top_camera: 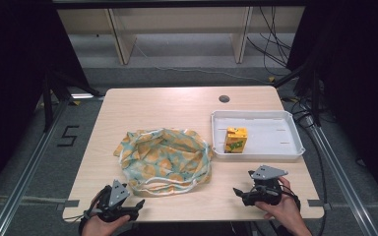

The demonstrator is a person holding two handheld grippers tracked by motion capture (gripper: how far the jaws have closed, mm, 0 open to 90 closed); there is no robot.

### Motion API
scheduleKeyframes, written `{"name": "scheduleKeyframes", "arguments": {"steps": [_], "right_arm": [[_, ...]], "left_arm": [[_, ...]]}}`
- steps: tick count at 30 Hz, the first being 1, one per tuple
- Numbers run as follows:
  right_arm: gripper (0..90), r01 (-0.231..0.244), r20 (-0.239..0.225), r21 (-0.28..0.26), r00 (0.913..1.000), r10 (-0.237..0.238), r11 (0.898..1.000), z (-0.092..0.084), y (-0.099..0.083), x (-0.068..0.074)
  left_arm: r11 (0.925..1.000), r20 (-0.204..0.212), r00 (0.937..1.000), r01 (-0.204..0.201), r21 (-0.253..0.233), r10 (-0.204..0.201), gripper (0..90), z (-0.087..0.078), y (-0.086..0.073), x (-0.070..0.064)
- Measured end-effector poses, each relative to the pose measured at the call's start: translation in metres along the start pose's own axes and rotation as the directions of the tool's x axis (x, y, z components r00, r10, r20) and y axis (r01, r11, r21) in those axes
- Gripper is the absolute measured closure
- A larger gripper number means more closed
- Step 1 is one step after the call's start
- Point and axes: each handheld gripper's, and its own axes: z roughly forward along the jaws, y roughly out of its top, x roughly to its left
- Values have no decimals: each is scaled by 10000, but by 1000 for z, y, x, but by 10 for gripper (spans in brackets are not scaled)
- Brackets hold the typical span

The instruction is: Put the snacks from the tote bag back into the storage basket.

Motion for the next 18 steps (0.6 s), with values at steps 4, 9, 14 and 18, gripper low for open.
{"name": "scheduleKeyframes", "arguments": {"steps": [4, 9, 14, 18], "right_arm": [[170, 48, 51, -85, 10000, -47, 10000, -3, -4, 1], [171, 91, 87, -22, 9999, -91, 10000, -5, -11, 2], [170, 350, 56, 37, 9994, -351, 9994, -5, -13, 1], [171, 392, 184, 99, 9991, -394, 9992, -6, -13, 0]], "left_arm": [[10000, -7, 10000, -3, -3, 3, 186, 0, 0, 0], [10000, -13, 10000, -3, 10, 3, 186, 0, 0, 0], [9998, 40, 9998, 191, -14, -191, 186, 1, -1, -1], [9999, 69, 9998, 169, -7, -169, 187, 1, 0, -1]]}}
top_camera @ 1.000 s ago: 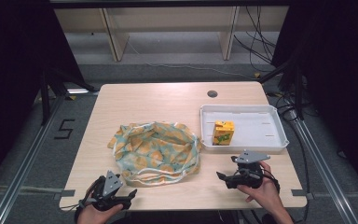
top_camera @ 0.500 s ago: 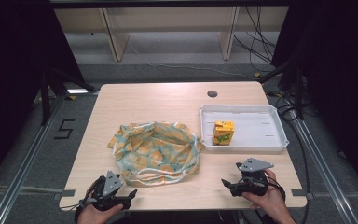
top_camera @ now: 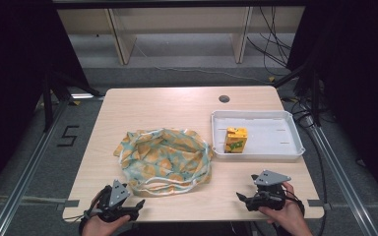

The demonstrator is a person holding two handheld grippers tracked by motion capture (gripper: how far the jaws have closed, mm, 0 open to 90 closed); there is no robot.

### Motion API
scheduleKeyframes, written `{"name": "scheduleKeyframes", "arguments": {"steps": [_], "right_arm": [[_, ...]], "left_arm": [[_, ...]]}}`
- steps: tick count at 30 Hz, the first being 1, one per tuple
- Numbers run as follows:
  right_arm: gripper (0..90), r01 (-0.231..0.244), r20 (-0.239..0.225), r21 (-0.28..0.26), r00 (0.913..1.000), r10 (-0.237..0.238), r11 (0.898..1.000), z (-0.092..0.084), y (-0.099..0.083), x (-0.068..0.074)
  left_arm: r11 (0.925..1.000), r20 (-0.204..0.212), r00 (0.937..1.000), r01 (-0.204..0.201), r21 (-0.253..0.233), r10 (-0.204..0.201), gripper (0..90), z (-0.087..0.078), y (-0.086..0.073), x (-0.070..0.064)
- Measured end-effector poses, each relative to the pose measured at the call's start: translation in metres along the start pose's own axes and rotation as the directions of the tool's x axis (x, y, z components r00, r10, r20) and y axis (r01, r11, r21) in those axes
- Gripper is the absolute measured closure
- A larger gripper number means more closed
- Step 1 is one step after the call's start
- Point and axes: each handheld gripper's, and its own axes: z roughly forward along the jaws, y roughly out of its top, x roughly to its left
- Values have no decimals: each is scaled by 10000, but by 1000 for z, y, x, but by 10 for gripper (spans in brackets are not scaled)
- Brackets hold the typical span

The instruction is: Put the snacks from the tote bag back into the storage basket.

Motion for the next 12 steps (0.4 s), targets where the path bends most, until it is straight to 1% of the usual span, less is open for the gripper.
{"name": "scheduleKeyframes", "arguments": {"steps": [3, 4, 6, 7, 8, 9, 10, 12], "right_arm": [[171, 54, -24, -1, 10000, -54, 10000, 0, -1, -1], [171, -87, -67, 105, 9999, 87, 9999, 0, -1, -1], [170, -17, -31, 103, 10000, 17, 9999, 1, -1, -1], [170, 21, 14, 104, 10000, -21, 9999, 0, -1, -1], [170, 28, 9, 103, 10000, -28, 9999, 0, -1, -1], [171, 57, -3, 95, 10000, -57, 9999, 0, -1, -1], [171, 10, -47, 115, 10000, -10, 9999, 1, -1, -1], [170, 10, -91, 124, 10000, -9, 9999, 1, -1, -1]], "left_arm": [[10000, 0, 10000, 2, 12, -2, 186, 0, 0, 0], [10000, -5, 10000, 5, 11, -5, 186, 0, 0, 0], [10000, -6, 10000, 17, 5, -17, 186, 0, 0, 0], [9998, -42, 9999, 158, -116, -159, 186, 1, 0, -1], [9998, -137, 9998, 175, -138, -177, 186, 2, 0, -1], [9994, -73, 9996, 259, -210, -260, 186, 2, 0, -2], [10000, -8, 10000, -9, 17, 9, 186, 0, 0, 0], [10000, -13, 10000, -4, 6, 4, 186, 0, 0, 0]]}}
